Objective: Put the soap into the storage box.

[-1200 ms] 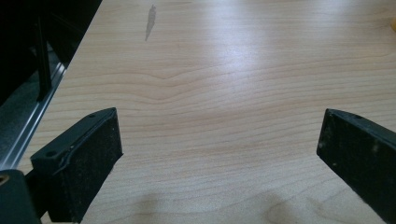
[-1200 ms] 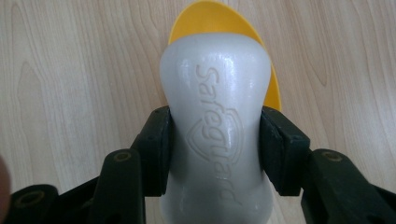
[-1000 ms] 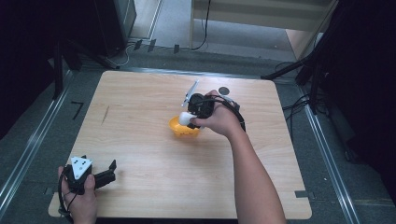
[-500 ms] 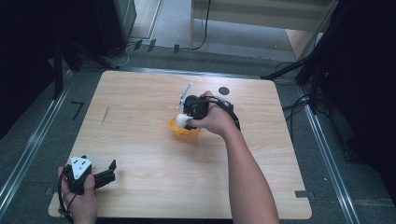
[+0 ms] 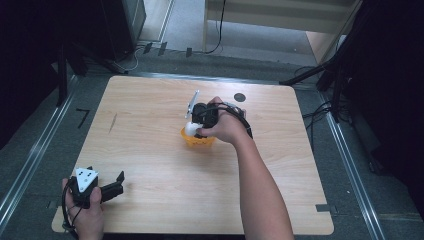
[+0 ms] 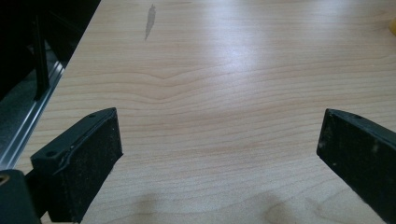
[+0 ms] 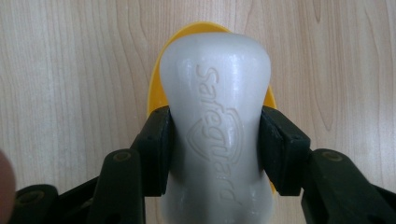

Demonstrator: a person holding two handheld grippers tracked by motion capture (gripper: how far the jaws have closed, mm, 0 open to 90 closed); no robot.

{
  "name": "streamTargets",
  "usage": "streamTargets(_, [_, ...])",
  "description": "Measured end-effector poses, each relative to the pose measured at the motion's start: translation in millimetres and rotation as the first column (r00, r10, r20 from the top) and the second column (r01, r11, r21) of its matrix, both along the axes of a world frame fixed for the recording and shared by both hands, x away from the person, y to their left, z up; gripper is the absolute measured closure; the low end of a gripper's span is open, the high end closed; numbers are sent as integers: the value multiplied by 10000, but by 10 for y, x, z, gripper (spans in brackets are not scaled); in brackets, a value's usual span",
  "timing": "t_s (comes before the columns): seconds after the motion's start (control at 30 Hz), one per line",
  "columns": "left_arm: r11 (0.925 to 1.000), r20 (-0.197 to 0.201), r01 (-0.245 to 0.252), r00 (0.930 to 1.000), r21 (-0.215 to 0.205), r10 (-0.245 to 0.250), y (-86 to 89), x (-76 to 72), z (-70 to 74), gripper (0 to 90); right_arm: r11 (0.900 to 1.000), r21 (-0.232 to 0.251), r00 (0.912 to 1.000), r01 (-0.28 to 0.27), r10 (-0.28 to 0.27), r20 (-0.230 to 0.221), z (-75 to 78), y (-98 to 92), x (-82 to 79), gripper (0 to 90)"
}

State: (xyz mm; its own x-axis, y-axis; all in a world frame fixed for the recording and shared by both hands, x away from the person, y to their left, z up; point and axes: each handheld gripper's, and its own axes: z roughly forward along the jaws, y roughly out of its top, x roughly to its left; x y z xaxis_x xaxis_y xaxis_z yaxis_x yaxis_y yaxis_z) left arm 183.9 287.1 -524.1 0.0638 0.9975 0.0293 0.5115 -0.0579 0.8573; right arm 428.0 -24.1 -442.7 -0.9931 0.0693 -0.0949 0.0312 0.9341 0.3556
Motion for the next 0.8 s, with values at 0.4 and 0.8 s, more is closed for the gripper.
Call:
streamTargets(0.4, [10000,-18,3,10000,-30,-4,2,1,0,3,9994,-304,9998,-171,174,95,-53,16,18,507])
streamTargets(0.8, [10000,-13,6,10000,-27,-6,0,2,-1,3,9984,-542,9998,-182,183,28,-128,7,48,507])
